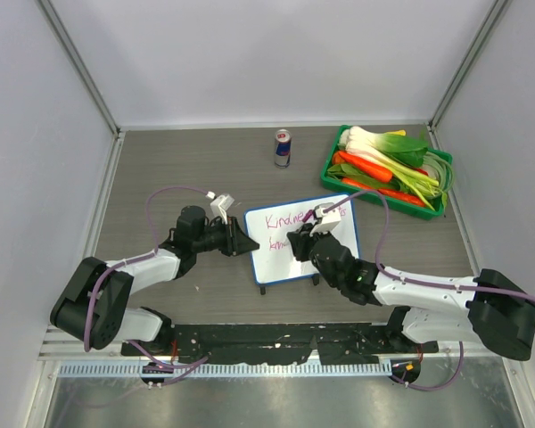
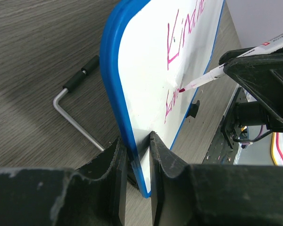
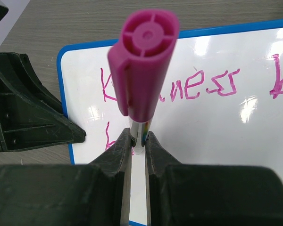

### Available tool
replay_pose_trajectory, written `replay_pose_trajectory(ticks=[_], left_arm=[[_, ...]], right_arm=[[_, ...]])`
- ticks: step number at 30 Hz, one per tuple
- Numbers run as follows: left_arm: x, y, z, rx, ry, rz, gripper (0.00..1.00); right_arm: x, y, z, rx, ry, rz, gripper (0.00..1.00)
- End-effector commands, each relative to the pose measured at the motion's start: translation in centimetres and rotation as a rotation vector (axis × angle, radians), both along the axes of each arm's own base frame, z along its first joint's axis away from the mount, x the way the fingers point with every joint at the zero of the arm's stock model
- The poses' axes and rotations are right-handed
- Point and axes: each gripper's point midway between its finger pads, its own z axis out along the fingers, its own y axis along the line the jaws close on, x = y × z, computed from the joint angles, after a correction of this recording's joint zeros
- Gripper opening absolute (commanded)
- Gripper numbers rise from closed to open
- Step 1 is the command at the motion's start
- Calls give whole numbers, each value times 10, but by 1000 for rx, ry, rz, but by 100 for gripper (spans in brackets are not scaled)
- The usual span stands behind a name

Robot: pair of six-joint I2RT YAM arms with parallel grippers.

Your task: Write a sentence on the whiteboard

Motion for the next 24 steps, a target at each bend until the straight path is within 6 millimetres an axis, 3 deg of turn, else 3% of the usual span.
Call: replay_pose_trajectory(ticks=[1, 15, 24], left_arm=[[-3, 12, -34, 117, 43, 27, 0], [-3, 12, -33, 116, 42, 28, 0], [-3, 12, -34, 117, 44, 27, 0]], right_arm=[[2, -5, 4, -1, -12, -20, 1], [6, -11, 11, -13, -31, -50, 1], [9, -8, 35, 37, -73, -57, 1]])
